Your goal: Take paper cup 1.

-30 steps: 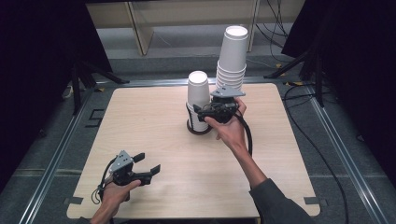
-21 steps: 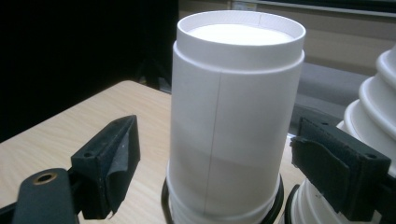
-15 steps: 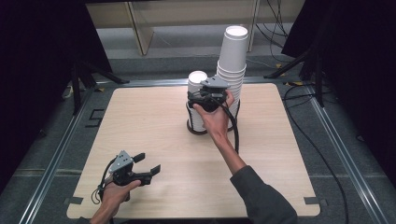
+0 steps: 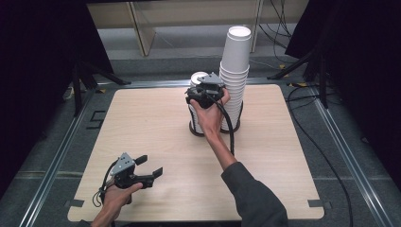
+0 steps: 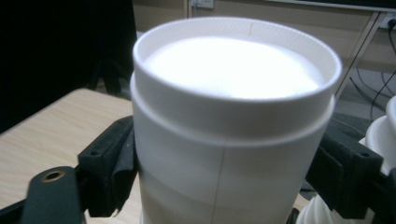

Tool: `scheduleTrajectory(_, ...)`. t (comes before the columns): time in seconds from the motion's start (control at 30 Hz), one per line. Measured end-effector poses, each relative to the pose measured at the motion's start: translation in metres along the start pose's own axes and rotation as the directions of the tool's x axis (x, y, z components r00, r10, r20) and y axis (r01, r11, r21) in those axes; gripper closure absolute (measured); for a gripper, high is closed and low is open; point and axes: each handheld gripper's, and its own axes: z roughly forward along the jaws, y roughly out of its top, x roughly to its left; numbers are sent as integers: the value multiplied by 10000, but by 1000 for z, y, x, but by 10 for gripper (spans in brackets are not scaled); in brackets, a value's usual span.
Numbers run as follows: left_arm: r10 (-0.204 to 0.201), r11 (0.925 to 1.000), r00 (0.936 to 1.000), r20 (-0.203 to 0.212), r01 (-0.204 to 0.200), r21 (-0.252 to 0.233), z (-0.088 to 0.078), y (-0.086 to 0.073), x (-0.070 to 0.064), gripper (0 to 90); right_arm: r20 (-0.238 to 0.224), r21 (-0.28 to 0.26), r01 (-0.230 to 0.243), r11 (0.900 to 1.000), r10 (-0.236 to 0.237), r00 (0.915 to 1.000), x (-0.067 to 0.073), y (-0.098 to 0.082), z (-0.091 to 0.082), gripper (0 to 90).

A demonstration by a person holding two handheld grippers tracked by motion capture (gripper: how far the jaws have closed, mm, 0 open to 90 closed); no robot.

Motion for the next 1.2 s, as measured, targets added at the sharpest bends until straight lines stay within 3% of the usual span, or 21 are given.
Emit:
scheduleTrajectory(0.27,-173,9997,9998,83,175,-156,1,-1,-1,145,-178,-429,-263,9987,255,9995,-2,12,-7,200)
scheduleTrajectory(0.43,-46,9999,10000,87,47,-137,0,0,0,144,-215,-876,-90,9961,72,9997,2,34,-23,200)
scheduleTrajectory(0.57,-210,9988,9993,311,223,-436,0,0,-1,144,-445,-1370,-162,9904,102,9990,1,51,-35,200)
scheduleTrajectory(0.7,-51,9991,9993,376,67,-421,-2,1,-2,144,-753,-1700,-102,9854,-26,9972,2,66,-49,200)
scheduleTrajectory(0.73,-87,9974,9981,608,130,-702,0,1,-2,144,-854,-1810,-90,9834,-66,9963,2,69,-52,200)
scheduleTrajectory(0.83,110,9974,9983,575,-68,-723,0,2,-3,144,-847,-1976,55,9803,-226,9962,3,76,-59,200)
scheduleTrajectory(0.9,429,9971,9986,323,-407,-647,-1,3,-3,144,-1052,-2059,92,9785,-315,9940,6,81,-66,201)
scheduleTrajectory(0.97,494,9956,9983,320,-466,-817,-1,4,-3,144,-1332,-2040,243,9787,-523,9897,9,80,-71,201)
scheduleTrajectory(1.0,349,9954,9985,414,-310,-910,-1,3,-4,144,-1634,-1932,-30,9811,-291,9861,11,77,-74,201)
scheduleTrajectory(1.07,589,9947,9978,299,-562,-863,-3,5,-3,144,-2061,-2018,166,9793,-590,9767,13,72,-79,200)
scheduleTrajectory(1.1,674,9936,9972,310,-642,-931,-3,5,-3,144,-2363,-1906,17,9817,-476,9705,16,68,-82,201)
scheduleTrajectory(1.2,360,9922,9984,439,-305,-1210,-2,4,-4,144,-2691,-1834,436,9821,-928,9586,22,53,-90,201)
